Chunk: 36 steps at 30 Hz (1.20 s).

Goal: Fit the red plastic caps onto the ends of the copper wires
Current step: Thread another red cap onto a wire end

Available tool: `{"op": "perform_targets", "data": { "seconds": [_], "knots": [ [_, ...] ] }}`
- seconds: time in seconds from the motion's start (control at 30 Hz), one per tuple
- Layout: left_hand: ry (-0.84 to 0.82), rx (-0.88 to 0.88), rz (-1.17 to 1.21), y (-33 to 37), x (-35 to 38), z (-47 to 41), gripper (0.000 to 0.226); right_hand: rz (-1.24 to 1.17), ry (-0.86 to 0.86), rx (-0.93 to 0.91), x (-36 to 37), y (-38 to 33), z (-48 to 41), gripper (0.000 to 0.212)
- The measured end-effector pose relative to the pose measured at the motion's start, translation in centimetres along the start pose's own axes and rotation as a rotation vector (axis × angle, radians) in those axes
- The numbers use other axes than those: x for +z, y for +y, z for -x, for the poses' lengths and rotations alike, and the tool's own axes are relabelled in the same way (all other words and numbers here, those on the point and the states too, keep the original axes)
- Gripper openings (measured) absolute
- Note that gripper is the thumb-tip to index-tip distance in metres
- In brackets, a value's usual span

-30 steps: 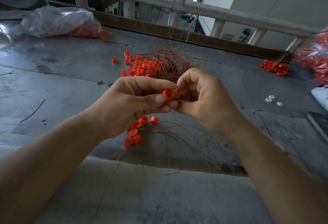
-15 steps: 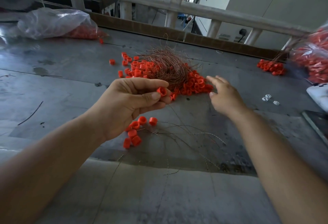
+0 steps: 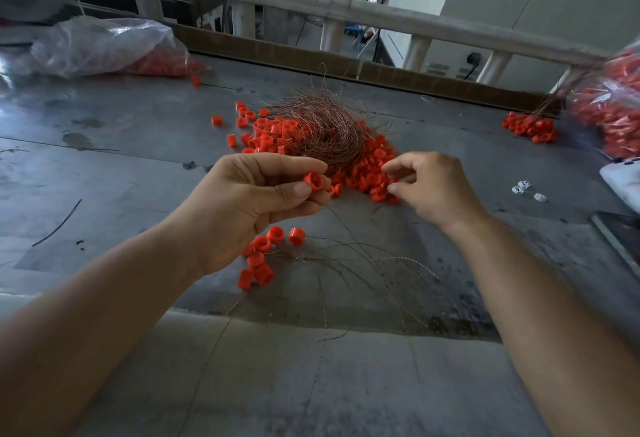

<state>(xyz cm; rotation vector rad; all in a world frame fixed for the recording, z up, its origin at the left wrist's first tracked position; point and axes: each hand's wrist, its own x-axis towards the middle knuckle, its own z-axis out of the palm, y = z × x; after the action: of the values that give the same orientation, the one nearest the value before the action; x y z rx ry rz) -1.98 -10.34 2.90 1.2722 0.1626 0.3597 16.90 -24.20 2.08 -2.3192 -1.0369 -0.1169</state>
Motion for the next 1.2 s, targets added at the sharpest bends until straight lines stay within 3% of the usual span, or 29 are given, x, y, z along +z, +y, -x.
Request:
{"op": "perform_targets", "data": {
  "seconds": [0.17, 0.37, 0.5, 0.63, 0.77, 1.2],
  "knots": [
    [-0.018, 0.011, -0.019, -0.1, -0.1, 0.0, 0.027, -0.074, 0.043, 0.018, -0.4, 0.2, -0.1, 0.043],
    [-0.022, 0.022, -0.038, -0.1, -0.1, -0.1, 0.027, -0.278, 0.098, 0.071, -1.6, -0.4, 0.1, 0.025],
    [-0.008, 0.034, -0.061, -0.2, 0.0, 0.1, 0.023, -0.671, -0.030, 0.068, -2.0, -3.3, 1.3, 0.005],
    [0.002, 0.038, -0.084, -0.1, 0.0, 0.1, 0.019, -0.894, -0.261, 0.022, -1.5, -5.7, 2.5, 0.014],
    [0.003, 0.044, -0.093, -0.1, 0.0, 0.1, 0.019, -1.003, -0.361, 0.009, -1.2, -6.4, 3.0, 0.013],
    [0.003, 0.041, -0.108, -0.1, 0.2, 0.0, 0.017, -1.014, -0.362, -0.007, -1.0, -6.1, 3.0, 0.017]
  ]
}}
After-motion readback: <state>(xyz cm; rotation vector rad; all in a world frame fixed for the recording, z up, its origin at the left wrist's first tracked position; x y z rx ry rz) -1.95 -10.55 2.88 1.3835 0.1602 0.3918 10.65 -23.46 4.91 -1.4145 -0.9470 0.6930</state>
